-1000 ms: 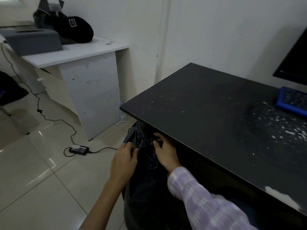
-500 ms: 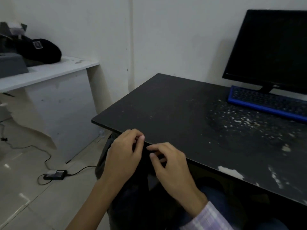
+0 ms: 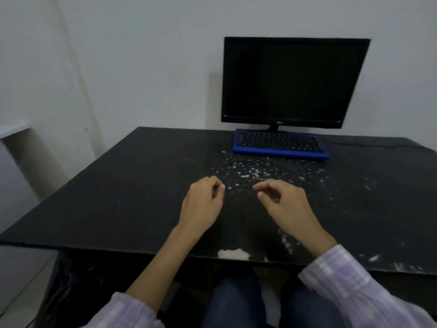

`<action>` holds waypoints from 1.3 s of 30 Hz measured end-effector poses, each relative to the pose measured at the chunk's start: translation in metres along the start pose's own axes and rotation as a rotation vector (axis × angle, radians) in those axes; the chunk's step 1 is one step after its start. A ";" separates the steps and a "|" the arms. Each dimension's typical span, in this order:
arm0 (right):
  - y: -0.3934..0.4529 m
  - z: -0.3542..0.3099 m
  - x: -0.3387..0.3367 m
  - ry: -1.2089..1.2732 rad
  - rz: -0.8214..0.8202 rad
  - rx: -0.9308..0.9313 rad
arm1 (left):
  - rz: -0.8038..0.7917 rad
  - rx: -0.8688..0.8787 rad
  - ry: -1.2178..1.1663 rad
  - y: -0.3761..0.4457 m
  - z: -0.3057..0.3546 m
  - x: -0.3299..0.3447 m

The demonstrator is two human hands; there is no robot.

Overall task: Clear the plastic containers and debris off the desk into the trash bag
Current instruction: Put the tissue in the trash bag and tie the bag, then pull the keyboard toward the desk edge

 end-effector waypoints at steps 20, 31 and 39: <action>0.228 0.219 -0.061 -0.420 0.002 0.430 | -0.160 -0.221 0.059 0.214 -0.027 0.171; 0.248 0.283 -0.084 -0.343 0.093 0.651 | -0.220 -0.442 -0.070 0.241 -0.064 0.209; 0.236 0.278 -0.089 -0.237 0.125 0.652 | -0.163 -0.490 -0.149 0.234 -0.059 0.203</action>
Point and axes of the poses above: each hand's wrist, its own y-axis towards the middle knuckle, its own x-axis out of the palm, z = x × y, the point moved 9 cm from there along y, towards the middle knuckle, and after that the axes turned 7 degrees about z, right-handed, at the moved point
